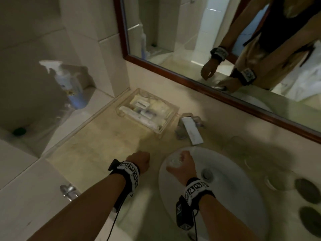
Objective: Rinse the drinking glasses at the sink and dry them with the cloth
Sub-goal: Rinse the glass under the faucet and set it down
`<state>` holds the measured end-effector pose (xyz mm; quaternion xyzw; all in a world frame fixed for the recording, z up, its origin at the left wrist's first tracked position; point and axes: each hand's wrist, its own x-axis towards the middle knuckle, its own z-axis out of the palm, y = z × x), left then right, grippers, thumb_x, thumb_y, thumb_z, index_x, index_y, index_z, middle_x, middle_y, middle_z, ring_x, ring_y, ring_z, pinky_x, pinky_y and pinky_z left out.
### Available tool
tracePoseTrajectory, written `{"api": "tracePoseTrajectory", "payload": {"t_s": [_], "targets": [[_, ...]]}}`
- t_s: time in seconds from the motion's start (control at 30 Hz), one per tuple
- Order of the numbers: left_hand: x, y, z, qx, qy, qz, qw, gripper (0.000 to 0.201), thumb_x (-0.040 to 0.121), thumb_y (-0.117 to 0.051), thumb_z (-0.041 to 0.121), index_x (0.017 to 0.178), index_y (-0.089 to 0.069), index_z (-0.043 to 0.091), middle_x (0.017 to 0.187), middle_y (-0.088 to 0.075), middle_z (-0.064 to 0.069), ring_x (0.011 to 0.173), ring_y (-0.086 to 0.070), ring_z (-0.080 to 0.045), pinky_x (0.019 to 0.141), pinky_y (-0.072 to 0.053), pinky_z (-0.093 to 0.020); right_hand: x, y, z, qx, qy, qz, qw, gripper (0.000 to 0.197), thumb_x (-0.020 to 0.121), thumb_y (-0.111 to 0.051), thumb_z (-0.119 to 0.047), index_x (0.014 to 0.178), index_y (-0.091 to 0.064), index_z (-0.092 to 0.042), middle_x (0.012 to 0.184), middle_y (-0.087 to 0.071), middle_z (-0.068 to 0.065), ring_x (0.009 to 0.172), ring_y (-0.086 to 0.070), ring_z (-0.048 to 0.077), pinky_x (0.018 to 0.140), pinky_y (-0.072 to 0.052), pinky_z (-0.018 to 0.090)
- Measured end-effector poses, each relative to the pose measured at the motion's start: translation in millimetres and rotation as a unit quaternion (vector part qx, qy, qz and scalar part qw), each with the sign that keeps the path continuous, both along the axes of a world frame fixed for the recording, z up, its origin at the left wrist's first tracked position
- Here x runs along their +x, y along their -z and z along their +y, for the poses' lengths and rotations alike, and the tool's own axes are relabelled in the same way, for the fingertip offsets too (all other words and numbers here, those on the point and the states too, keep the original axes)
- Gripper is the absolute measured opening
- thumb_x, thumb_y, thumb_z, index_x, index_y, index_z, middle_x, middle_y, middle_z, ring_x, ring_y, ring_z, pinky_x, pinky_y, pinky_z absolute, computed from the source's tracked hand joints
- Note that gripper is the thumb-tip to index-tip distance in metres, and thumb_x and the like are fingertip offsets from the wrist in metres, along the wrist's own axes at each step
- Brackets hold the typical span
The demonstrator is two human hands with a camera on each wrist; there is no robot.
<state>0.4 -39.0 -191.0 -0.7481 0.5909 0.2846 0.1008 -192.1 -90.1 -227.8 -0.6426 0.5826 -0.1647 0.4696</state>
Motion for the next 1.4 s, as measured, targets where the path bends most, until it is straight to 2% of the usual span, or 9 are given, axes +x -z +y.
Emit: {"api": "tracePoseTrajectory", "payload": {"t_s": [0.1, 0.27, 0.37, 0.53, 0.67, 0.8, 1.17, 1.3, 1.4], "targets": [[-20, 5, -14, 0.001, 0.029, 0.006, 1.000, 0.022, 0.093, -0.045, 0.021, 0.109, -0.055, 0.010, 0.117, -0.057, -0.012, 0.105, -0.056, -0.031, 0.085, -0.046, -0.036, -22, -1, -11, -0.004, 0.044, 0.025, 0.999, 0.077, 0.066, -0.086, -0.022, 0.127, -0.041, -0.008, 0.120, -0.043, 0.008, 0.100, -0.045, 0.018, 0.078, -0.037, 0.025], [-43, 8, -32, 0.004, 0.062, 0.017, 0.998, 0.023, 0.094, -0.042, 0.016, 0.108, -0.057, 0.006, 0.113, -0.059, -0.014, 0.102, -0.058, -0.034, 0.086, -0.047, -0.039, -38, 1, -26, 0.006, 0.054, 0.025, 0.998, 0.085, 0.069, -0.084, -0.027, 0.137, -0.035, -0.012, 0.131, -0.041, 0.007, 0.117, -0.048, 0.024, 0.090, -0.043, 0.031], [-47, 11, -39, 0.012, 0.069, 0.020, 0.997, 0.020, 0.094, -0.043, 0.016, 0.106, -0.056, 0.008, 0.113, -0.058, -0.013, 0.101, -0.057, -0.033, 0.086, -0.047, -0.039, -36, 3, -29, 0.007, 0.034, 0.020, 0.999, 0.082, 0.069, -0.085, -0.026, 0.136, -0.039, -0.014, 0.130, -0.044, 0.007, 0.119, -0.048, 0.023, 0.093, -0.042, 0.029], [-42, 18, -47, 0.006, 0.074, 0.030, 0.997, 0.018, 0.092, -0.044, 0.016, 0.104, -0.055, 0.009, 0.113, -0.057, -0.014, 0.100, -0.056, -0.033, 0.086, -0.046, -0.038, -40, 8, -30, -0.004, 0.112, 0.001, 0.994, 0.080, 0.068, -0.087, -0.020, 0.133, -0.042, -0.011, 0.131, -0.045, 0.009, 0.118, -0.050, 0.025, 0.092, -0.041, 0.029], [-42, 21, -50, -0.003, 0.079, 0.028, 0.996, 0.019, 0.092, -0.044, 0.013, 0.104, -0.057, 0.007, 0.112, -0.058, -0.014, 0.100, -0.057, -0.032, 0.085, -0.046, -0.038, -40, 10, -28, 0.022, 0.049, 0.025, 0.998, 0.085, 0.069, -0.085, -0.025, 0.139, -0.037, -0.015, 0.135, -0.042, 0.005, 0.124, -0.046, 0.022, 0.092, -0.039, 0.026], [-43, 21, -51, -0.011, 0.090, 0.021, 0.996, 0.020, 0.093, -0.044, 0.014, 0.106, -0.058, 0.006, 0.112, -0.059, -0.014, 0.100, -0.058, -0.032, 0.084, -0.047, -0.038, -40, 5, -35, 0.006, 0.130, 0.005, 0.991, 0.081, 0.067, -0.087, -0.023, 0.133, -0.042, -0.012, 0.130, -0.047, 0.008, 0.118, -0.050, 0.026, 0.092, -0.041, 0.030], [-52, 17, -59, -0.026, 0.098, 0.015, 0.995, 0.021, 0.094, -0.042, 0.017, 0.105, -0.057, 0.008, 0.111, -0.059, -0.014, 0.099, -0.058, -0.032, 0.083, -0.047, -0.037, -53, 1, -37, -0.004, 0.078, 0.054, 0.995, 0.080, 0.066, -0.086, -0.026, 0.132, -0.042, -0.013, 0.129, -0.045, 0.006, 0.118, -0.048, 0.024, 0.095, -0.043, 0.033], [-56, 16, -59, -0.023, 0.100, 0.019, 0.995, 0.021, 0.094, -0.042, 0.017, 0.106, -0.057, 0.007, 0.111, -0.059, -0.015, 0.098, -0.058, -0.033, 0.083, -0.048, -0.038, -54, -2, -40, -0.009, 0.113, 0.043, 0.993, 0.080, 0.066, -0.087, -0.025, 0.131, -0.042, -0.011, 0.130, -0.046, 0.009, 0.116, -0.049, 0.025, 0.093, -0.043, 0.033], [-57, 14, -59, -0.024, 0.100, 0.015, 0.995, 0.020, 0.094, -0.042, 0.017, 0.106, -0.056, 0.009, 0.111, -0.058, -0.014, 0.099, -0.058, -0.033, 0.084, -0.048, -0.039, -56, -3, -40, -0.003, 0.076, 0.062, 0.995, 0.081, 0.065, -0.087, -0.028, 0.131, -0.043, -0.013, 0.129, -0.046, 0.008, 0.118, -0.049, 0.025, 0.094, -0.043, 0.033]]}}
